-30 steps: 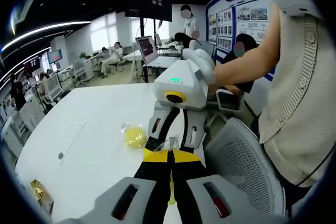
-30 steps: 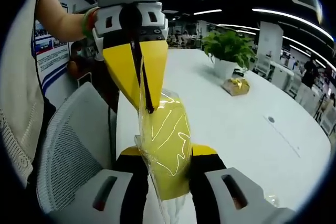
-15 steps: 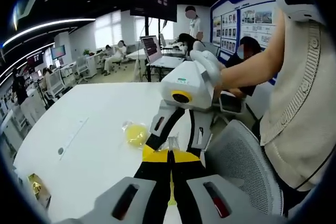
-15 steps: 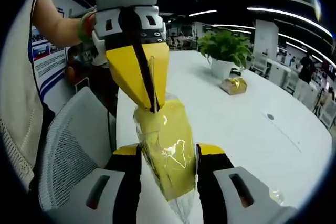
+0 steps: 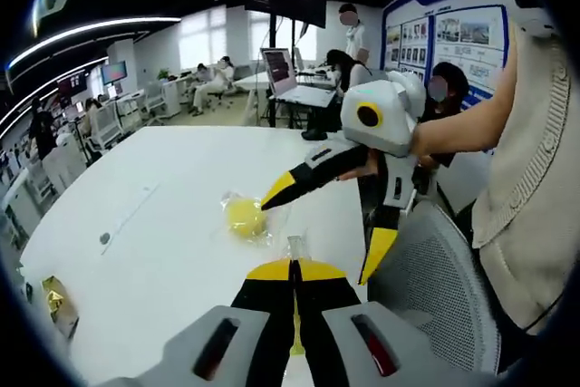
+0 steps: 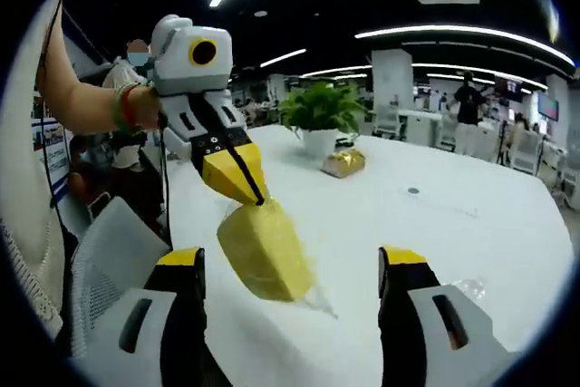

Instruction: Compare the silicone blocks by pressing each to a similar depth, holding the contact briefly, and releasing to observe deformation and rebound differences across the visible hardness samples.

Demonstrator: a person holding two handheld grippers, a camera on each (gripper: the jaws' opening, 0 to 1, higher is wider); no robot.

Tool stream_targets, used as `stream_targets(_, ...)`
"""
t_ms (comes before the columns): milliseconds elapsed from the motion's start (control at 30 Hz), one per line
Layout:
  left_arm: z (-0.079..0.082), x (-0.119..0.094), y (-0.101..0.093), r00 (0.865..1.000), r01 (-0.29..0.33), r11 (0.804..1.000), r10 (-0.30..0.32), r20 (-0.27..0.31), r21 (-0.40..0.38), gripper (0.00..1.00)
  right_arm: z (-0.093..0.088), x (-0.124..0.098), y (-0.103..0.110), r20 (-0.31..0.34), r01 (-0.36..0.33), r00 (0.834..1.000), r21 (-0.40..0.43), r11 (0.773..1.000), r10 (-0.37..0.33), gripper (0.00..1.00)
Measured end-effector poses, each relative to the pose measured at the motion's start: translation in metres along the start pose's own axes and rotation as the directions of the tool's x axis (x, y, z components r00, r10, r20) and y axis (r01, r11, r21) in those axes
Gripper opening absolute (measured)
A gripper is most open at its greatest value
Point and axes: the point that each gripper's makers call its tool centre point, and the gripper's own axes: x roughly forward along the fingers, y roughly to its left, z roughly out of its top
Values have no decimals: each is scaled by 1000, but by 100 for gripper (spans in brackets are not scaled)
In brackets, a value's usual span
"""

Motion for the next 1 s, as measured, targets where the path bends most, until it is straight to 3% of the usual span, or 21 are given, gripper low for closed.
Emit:
stream_targets(200, -2, 24, 32, 995, -67, 988, 76, 58, -141, 0, -36, -39, -13, -72, 108, 992, 71, 992, -102, 74)
stream_targets(333, -6, 42, 47, 992, -63, 973, 85, 93, -224, 0, -46, -55, -13, -75, 143, 988, 107, 984, -135, 72)
stream_targets(433, -14, 53, 62, 988, -73, 947, 111, 106, -312, 0, -54, -64, -12, -90, 170, 983, 134, 976, -159, 72)
stream_targets(533, -21, 56, 74, 986, -108, 952, 139, 90, -286, 0, -60, -67, -11, -107, 181, 980, 158, 971, -166, 71)
stream_targets(567, -16, 55, 79, 981, -103, 939, 150, 121, -329, 0, -61, -68, -12, -115, 187, 979, 161, 969, -169, 71)
stream_targets(667, -22, 51, 101, 973, -173, 941, 209, 100, -290, 0, -65, -70, -14, -133, 193, 976, 174, 966, -171, 70)
stream_targets(767, -32, 48, 123, 965, -218, 929, 252, 76, -300, 0, -65, -71, -18, -146, 196, 974, 171, 966, -172, 69)
stream_targets(1000, -74, 45, 167, 950, -294, 886, 313, -6, -360, 0, -63, -69, -25, -156, 204, 972, 176, 963, -177, 68)
